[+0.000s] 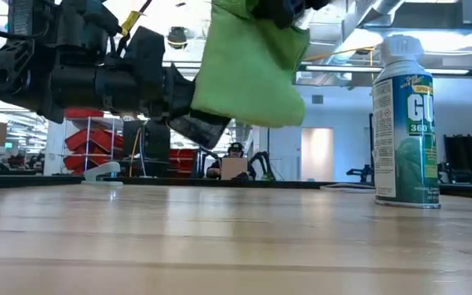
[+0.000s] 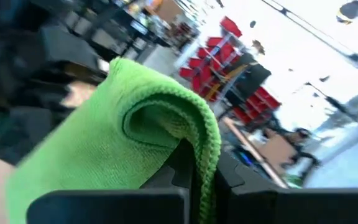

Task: Apply microfiber cloth
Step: Wipe the cellphone with a microfiber cloth

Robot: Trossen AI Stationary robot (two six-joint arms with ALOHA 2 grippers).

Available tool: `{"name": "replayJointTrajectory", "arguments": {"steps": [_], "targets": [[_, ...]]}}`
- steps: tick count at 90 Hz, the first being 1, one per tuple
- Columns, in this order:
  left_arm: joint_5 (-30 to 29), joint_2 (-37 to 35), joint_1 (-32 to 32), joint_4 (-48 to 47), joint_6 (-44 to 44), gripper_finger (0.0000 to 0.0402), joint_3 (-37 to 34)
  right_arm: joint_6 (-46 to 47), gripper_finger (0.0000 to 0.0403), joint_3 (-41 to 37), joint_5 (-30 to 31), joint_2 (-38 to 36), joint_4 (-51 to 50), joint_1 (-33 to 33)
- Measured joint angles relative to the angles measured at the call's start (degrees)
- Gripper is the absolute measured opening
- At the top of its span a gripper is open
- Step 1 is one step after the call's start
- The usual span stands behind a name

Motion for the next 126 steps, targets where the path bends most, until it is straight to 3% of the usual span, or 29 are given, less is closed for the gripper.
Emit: {"name": "replayJointTrajectory", "arguments": {"steps": [21, 38, 72, 92, 106, 126], "targets": [[-0.1, 0.0, -1.9, 6.4, 2.8, 0.0002, -3.2, -1.9, 0.0, 0.0, 5.7, 0.0, -1.7, -2.0], [-2.1, 0.0, -2.2, 6.6, 2.4, 0.0002, -6.0, -1.8, 0.0, 0.0, 5.4, 0.0, -1.7, -5.5], [-2.6, -0.6, -1.2, 6.7, 9.6, 0.0002, -6.3, -1.4, 0.0, 0.0, 1.7, 0.0, -1.4, -12.2], [-5.4, -1.9, 0.5, 6.8, 8.2, 0.0002, -6.3, 10.4, 0.0, 0.0, -3.8, 0.0, -11.2, -12.4], [-5.7, -5.0, 0.8, 6.8, 9.9, 0.0002, -6.3, 18.7, 0.0, 0.0, -3.5, 0.0, -20.3, -11.4], [-5.7, -6.8, 0.8, 6.6, 10.8, 0.0002, -6.3, 19.2, 0.0016, 0.0, -0.9, 0.0, -20.8, -11.2]]}}
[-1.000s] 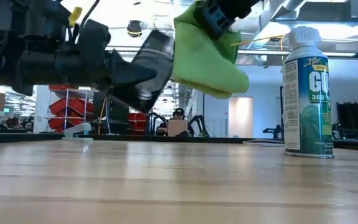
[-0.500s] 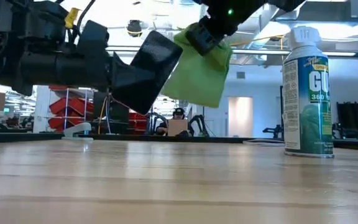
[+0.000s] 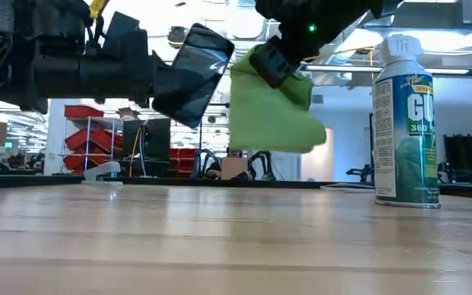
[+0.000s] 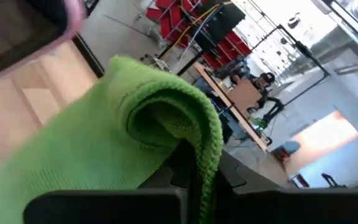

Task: Apply microfiber cloth
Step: Wipe the cellphone with a microfiber cloth, then spray the cellphone using the cleaning bottle

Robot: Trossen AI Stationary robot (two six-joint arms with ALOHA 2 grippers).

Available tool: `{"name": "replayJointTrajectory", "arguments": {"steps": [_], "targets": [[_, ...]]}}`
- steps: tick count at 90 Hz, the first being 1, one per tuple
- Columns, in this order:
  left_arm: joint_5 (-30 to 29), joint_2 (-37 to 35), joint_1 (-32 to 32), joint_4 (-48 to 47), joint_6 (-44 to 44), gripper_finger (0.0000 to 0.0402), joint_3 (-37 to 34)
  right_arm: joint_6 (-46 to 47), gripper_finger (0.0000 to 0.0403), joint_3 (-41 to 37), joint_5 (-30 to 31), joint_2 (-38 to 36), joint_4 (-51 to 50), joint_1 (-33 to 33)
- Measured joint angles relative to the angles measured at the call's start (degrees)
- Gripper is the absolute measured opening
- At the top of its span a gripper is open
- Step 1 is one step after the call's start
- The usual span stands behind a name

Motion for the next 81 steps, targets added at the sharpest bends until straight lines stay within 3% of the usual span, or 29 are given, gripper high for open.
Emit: {"name": "replayJointTrajectory", "arguments": {"steps": [40, 50, 63, 81], "targets": [[1.2, 0.0, 0.0, 0.0, -0.9, 0.0005, -2.0, 5.0, 0.0096, 0.0, -1.8, -3.6, -0.4, 0.2], [1.2, 0.0, 0.0, 0.0, -1.1, 0.0005, -2.2, 13.9, 0.0106, 0.3, -8.9, -4.8, -4.9, -1.6], [1.2, 0.0, 0.0, 0.0, -1.1, 0.0004, -2.2, 31.8, 0.0109, 5.3, -24.2, -6.7, -25.7, -6.3], [1.2, 0.0, 0.3, 0.0, -1.0, 0.0003, -2.3, 34.4, 0.0109, 10.4, -32.5, -7.0, -38.5, -11.5]]}}
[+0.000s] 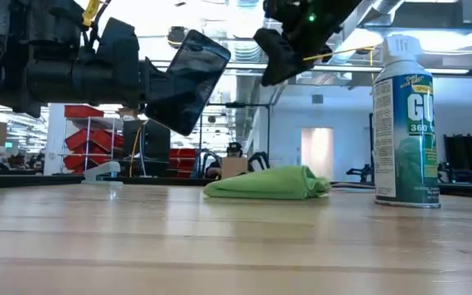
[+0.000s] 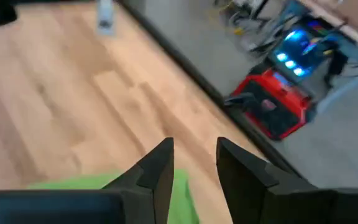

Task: Apply microfiber cloth
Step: Spray the cellphone using the cleaning bottle

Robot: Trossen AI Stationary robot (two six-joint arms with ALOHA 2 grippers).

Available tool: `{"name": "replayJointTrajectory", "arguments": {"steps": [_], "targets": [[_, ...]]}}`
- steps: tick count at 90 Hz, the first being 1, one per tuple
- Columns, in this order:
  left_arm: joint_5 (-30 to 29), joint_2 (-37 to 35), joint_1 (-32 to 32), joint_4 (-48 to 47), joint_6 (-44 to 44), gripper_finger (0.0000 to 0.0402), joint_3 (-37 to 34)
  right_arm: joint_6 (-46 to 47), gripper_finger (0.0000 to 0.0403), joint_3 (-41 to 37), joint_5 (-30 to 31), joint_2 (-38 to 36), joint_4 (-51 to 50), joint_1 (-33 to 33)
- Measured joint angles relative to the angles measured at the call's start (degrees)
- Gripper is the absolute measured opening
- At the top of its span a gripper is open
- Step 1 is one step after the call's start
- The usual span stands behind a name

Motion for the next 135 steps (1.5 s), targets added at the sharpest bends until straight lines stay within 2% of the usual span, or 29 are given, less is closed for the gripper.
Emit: {"name": "replayJointTrajectory", "arguments": {"steps": [6, 15, 30, 45, 53, 62, 79, 87, 95, 102, 115, 135], "targets": [[0.0, 0.0, 0.1, 0.0, -0.2, 0.0003, 0.0, 0.1, 0.0109, 1.1, -3.3, -1.2, -4.1, -2.5], [0.0, 0.0, 0.1, 0.0, -0.5, 0.0003, 0.0, 0.4, 0.0109, 1.2, -3.4, -5.5, -9.2, -5.7], [0.0, 0.0, 0.1, -0.1, -0.8, 0.0002, -1.1, 3.9, 0.0109, 1.2, -3.5, -18.0, -16.1, -6.5], [-0.1, 0.0, 0.1, -0.1, -1.2, 0.0002, -1.6, 10.0, 0.0109, -1.5, -3.0, -31.8, -18.4, 1.3], [0.4, 0.0, 0.1, 0.0, -1.0, 0.0002, -1.3, 14.8, 0.0105, -4.4, -0.8, -36.5, -19.1, 8.7], [2.3, 0.0, 0.2, 0.0, -1.6, 0.0002, -1.1, 22.2, 0.0092, -8.3, 4.4, -38.3, -21.6, 18.7], [3.2, 0.0, 0.2, 0.0, -2.5, 0.0002, -1.1, 33.8, 0.004, -14.7, 13.5, -34.9, -18.1, 36.3], [3.5, 0.0, 0.2, 0.0, -2.6, 0.0002, -1.1, 37.3, 0.001, -15.7, 17.2, -30.5, -14.8, 43.1], [3.5, 0.0, 0.2, 0.0, -2.7, 0.0002, -1.1, 39.9, 0.0005, -15.9, 20.4, -25.5, -11.0, 47.8], [4.1, 0.0, 0.2, -0.1, -2.1, 0.0002, -1.1, 43.1, 0.0002, -15.8, 20.5, -21.0, -8.0, 50.0], [8.5, 0.0, -0.2, -0.5, 1.7, 0.0002, -1.0, 51.4, 0.0001, -15.8, 20.5, -11.8, -5.5, 50.8], [9.3, 0.0, -5.5, -7.8, 20.4, 0.0002, 1.8, 68.5, 0.0, -15.8, 22.4, 0.0, -4.8, 50.7]]}}
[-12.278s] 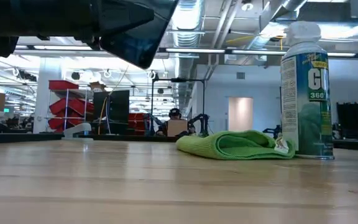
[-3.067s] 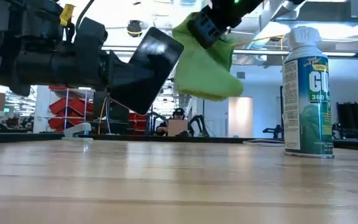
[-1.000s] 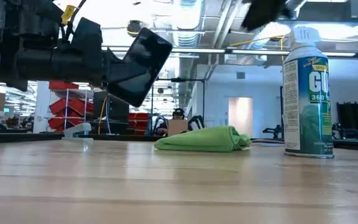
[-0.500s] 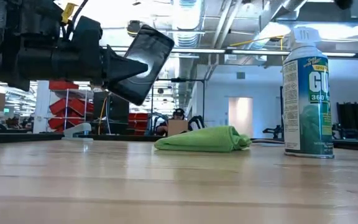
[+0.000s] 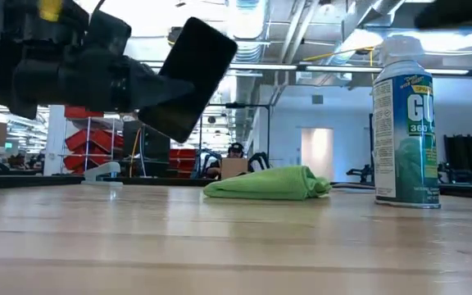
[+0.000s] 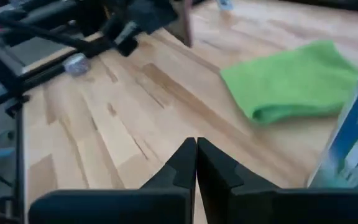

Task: Apply microfiber cloth
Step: Spray the cellphone using the cleaning bottle

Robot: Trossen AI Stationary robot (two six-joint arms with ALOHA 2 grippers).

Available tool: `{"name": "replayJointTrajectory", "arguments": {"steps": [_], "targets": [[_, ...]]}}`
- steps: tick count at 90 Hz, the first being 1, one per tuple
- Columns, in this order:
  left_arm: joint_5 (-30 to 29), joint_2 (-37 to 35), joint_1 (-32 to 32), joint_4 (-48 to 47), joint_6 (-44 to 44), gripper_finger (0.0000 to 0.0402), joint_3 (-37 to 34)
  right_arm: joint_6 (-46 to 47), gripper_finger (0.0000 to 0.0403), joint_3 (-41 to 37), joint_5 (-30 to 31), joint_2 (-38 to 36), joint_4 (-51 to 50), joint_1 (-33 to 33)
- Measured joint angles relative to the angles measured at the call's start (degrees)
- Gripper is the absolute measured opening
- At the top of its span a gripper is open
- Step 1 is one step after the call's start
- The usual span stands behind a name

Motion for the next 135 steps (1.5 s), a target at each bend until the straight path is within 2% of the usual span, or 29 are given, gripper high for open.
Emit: {"name": "replayJointTrajectory", "arguments": {"steps": [19, 33, 49, 60, 74, 92, 106, 120, 135], "targets": [[0.0, 0.0, -3.4, -2.0, 14.2, 0.0002, 2.6, 11.3, 0.0, 0.0, 1.3, 7.4, 2.5, -0.9], [-0.9, 0.0, -5.3, -4.3, 22.6, 0.0002, 4.6, 10.9, 0.0, 0.0, 1.5, 12.2, 10.1, -2.8], [-4.7, -3.9, -8.0, -13.5, 30.1, 0.0002, 7.5, 10.3, 0.0, 0.0, 3.4, 15.8, 15.4, -5.2], [-4.7, -11.7, -9.5, -21.3, 33.1, 0.0002, 8.2, 5.5, 0.0, 0.0, 5.8, 16.1, 19.2, -6.2], [-5.0, -25.3, -10.4, -35.4, 35.3, 0.0002, 8.2, -2.2, 0.0, 0.0, 6.8, 15.3, 23.2, -8.3], [-5.0, -38.2, -11.9, -51.2, 36.9, 0.0002, 8.2, -16.1, 0.0, 0.0, 2.3, 13.6, 29.3, -12.5], [-6.3, -42.8, -13.3, -57.3, 36.5, 0.0002, 8.2, -26.6, 0.0, 0.1, -2.4, 12.1, 32.6, -16.1], [-6.3, -43.5, -14.0, -58.4, 35.7, 0.0002, 7.9, -27.3, 0.0, -2.4, -6.6, 12.5, 36.5, -19.0], [-6.3, -43.5, -14.0, -58.4, 34.9, 0.0002, 7.2, -25.9, 0.0, -9.7, -5.8, 12.6, 46.7, -17.4]]}}
